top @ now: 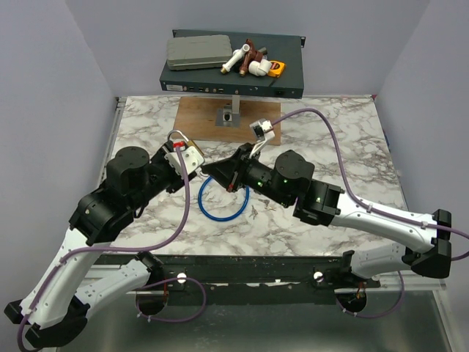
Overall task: Unlock with the key
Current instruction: Unlock the lock.
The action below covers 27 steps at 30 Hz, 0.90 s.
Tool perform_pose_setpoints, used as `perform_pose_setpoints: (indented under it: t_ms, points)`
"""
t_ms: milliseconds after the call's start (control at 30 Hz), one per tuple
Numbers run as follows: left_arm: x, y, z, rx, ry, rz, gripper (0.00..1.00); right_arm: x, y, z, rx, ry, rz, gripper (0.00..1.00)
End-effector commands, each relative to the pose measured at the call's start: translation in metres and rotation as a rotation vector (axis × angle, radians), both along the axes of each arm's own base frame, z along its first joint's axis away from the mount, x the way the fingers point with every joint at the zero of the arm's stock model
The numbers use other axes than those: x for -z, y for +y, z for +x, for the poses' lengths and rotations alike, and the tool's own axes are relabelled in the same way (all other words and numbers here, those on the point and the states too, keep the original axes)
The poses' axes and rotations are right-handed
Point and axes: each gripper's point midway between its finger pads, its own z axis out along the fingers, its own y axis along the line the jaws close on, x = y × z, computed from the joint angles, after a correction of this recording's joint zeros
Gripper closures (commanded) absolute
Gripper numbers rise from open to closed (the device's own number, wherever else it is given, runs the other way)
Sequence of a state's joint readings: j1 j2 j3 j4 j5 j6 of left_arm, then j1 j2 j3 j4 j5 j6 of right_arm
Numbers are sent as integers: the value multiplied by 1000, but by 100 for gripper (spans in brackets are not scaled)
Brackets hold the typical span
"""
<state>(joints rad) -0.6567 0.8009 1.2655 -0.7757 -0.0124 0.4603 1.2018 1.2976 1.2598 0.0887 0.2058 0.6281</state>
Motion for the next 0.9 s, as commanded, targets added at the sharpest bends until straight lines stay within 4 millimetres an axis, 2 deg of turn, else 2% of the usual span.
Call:
perform_pose_setpoints:
  t_ms: [0, 167, 267, 867]
  points:
    - [-42, 0, -1, -20, -87, -114, 100, -2, -11, -2, 9, -5, 13, 99]
    - [-50, -10, -12, 62, -80, -140, 100, 17, -16, -3, 13, 24, -40, 99]
    - [-54, -16, -19, 111, -79, -146, 100, 21, -14, -4, 9, 37, -44, 99]
    - [-62, -17, -20, 119, -82, -155, 100, 12, -5, -1, 2, 12, -45, 99]
